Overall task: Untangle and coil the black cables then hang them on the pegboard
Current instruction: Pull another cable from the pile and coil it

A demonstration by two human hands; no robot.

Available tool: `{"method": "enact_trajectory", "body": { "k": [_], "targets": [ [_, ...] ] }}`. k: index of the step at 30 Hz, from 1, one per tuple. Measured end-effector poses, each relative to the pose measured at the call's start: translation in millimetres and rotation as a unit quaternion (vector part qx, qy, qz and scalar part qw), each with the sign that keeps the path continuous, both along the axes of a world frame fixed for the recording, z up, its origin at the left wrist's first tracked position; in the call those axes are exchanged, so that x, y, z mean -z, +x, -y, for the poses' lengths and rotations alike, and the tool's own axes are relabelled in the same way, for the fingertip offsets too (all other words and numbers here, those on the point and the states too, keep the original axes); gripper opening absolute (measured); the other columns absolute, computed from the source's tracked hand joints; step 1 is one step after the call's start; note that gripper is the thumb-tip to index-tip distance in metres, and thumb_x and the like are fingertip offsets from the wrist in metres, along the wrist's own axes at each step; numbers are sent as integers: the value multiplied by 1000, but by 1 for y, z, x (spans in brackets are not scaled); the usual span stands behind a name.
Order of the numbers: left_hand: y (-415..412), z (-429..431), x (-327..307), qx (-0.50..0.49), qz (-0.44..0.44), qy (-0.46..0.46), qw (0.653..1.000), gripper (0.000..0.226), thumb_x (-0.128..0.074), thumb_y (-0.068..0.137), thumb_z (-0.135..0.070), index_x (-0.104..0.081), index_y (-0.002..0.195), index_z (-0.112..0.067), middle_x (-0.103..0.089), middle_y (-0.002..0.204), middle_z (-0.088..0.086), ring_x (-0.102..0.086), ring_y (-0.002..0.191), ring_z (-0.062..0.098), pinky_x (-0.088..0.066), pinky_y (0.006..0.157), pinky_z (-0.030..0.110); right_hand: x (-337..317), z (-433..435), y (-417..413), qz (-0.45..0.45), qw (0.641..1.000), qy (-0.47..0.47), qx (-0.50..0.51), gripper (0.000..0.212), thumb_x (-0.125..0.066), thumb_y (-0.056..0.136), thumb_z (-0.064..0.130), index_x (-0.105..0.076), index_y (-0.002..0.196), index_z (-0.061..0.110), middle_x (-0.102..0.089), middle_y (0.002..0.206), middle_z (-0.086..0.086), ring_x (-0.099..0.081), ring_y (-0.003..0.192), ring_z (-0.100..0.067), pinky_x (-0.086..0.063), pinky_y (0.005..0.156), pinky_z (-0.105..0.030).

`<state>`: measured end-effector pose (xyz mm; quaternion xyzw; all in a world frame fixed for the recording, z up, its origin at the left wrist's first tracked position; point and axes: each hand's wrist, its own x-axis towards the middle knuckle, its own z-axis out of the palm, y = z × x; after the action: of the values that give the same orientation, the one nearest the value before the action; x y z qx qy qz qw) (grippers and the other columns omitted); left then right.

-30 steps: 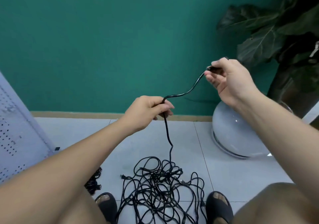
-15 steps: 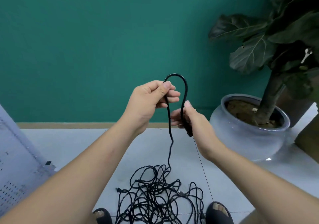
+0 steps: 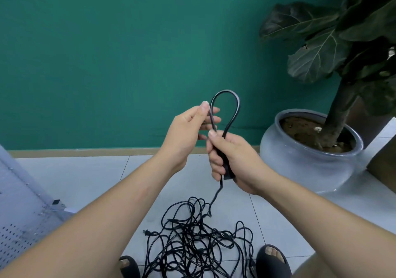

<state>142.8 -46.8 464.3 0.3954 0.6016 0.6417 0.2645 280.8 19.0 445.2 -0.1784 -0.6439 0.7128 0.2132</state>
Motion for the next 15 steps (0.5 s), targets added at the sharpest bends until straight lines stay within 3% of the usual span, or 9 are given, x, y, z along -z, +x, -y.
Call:
{"method": "enact_trajectory", "body": {
  "k": [4, 6, 10, 13, 15],
  "targets": [
    [9, -2, 26, 98, -5, -98, 990, 34, -44, 111, -39, -72, 100, -22, -80, 97, 4, -76, 91, 19, -52, 98, 49, -13, -16, 4, -55, 994, 15, 96, 36, -47, 117, 32, -54, 90, 10, -37, 61, -6, -32, 49, -20, -39, 47, -29],
    [17, -1, 43, 130, -29, -153, 979, 24, -49, 105, -27, -73, 103, -25, -81, 101, -4, -76, 100, 13, -50, 103, 47, -17, -24, 7, -71, 989, 9, 131, 35, -48, 116, 33, -54, 92, 8, -38, 61, -6, -34, 49, -21, -39, 47, -30],
    [35, 0, 77, 175, -58, -218, 958, 26, -50, 105, -16, -75, 112, -20, -81, 113, -7, -73, 114, 8, -51, 112, 44, -20, -35, 15, -81, 980, 4, 183, 35, -48, 116, 34, -53, 92, 10, -39, 61, -4, -35, 49, -20, -39, 48, -30],
    [41, 1, 101, 198, -91, -247, 944, 21, -55, 108, -25, -76, 110, -24, -80, 114, -9, -73, 114, 17, -52, 111, 48, -23, -40, 18, -96, 972, 6, 215, 35, -47, 116, 35, -52, 89, 12, -38, 62, -2, -33, 50, -20, -38, 49, -31],
    [41, 3, 113, 207, -129, -276, 930, 20, -59, 106, -40, -77, 111, -32, -79, 112, -14, -70, 100, 17, -55, 106, 50, -25, -41, 19, -100, 966, 15, 240, 36, -46, 116, 36, -52, 89, 13, -38, 62, -1, -33, 50, -19, -37, 49, -31]
  ]
}}
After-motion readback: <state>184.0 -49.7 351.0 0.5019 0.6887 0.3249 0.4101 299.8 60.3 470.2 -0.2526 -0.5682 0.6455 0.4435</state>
